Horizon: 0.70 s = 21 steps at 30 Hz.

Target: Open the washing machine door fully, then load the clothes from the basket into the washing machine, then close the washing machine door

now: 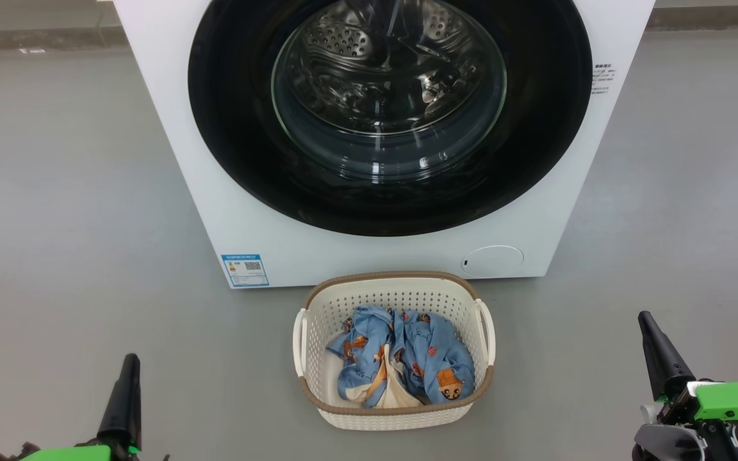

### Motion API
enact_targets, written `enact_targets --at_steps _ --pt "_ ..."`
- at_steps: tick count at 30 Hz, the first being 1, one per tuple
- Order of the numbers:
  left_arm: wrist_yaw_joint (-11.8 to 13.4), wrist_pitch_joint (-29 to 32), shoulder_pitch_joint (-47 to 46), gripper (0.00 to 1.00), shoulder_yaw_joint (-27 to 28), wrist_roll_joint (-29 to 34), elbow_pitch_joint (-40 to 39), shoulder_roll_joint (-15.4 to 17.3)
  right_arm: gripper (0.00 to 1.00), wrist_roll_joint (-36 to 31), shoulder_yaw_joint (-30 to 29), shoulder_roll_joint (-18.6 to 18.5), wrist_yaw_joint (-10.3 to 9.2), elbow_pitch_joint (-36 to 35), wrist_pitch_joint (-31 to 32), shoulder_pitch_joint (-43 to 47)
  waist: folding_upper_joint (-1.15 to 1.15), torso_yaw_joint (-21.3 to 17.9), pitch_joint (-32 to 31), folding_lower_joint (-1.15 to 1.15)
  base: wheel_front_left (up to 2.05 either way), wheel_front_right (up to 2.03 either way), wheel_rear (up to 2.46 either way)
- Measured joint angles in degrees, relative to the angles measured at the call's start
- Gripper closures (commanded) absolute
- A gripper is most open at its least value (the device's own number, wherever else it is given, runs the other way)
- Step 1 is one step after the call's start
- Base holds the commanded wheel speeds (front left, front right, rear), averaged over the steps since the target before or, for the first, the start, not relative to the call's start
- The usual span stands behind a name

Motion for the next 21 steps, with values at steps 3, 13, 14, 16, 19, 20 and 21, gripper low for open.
enact_targets --at_steps 3,13,14,16,19,20,21 --pt "0.0 0.0 0.0 1.0 0.0 0.0 0.0 0.0 1.0 0.0 0.0 0.0 0.0 0.0 0.0 0.0 0.0 0.0 0.0 0.0 0.0 0.0 0.0" --pt "0.0 0.0 0.0 1.0 0.0 0.0 0.0 0.0 1.0 0.0 0.0 0.0 0.0 0.0 0.0 0.0 0.0 0.0 0.0 0.0 0.0 0.0 0.0" --pt "0.0 0.0 0.0 1.0 0.0 0.0 0.0 0.0 1.0 0.0 0.0 0.0 0.0 0.0 0.0 0.0 0.0 0.0 0.0 0.0 0.0 0.0 0.0" --pt "0.0 0.0 0.0 1.0 0.0 0.0 0.0 0.0 1.0 0.0 0.0 0.0 0.0 0.0 0.0 0.0 0.0 0.0 0.0 0.0 0.0 0.0 0.0" --pt "0.0 0.0 0.0 1.0 0.0 0.0 0.0 0.0 1.0 0.0 0.0 0.0 0.0 0.0 0.0 0.0 0.0 0.0 0.0 0.0 0.0 0.0 0.0" --pt "0.0 0.0 0.0 1.0 0.0 0.0 0.0 0.0 1.0 0.0 0.0 0.0 0.0 0.0 0.0 0.0 0.0 0.0 0.0 0.0 0.0 0.0 0.0" --pt "0.0 0.0 0.0 1.0 0.0 0.0 0.0 0.0 1.0 0.0 0.0 0.0 0.0 0.0 0.0 0.0 0.0 0.0 0.0 0.0 0.0 0.0 0.0"
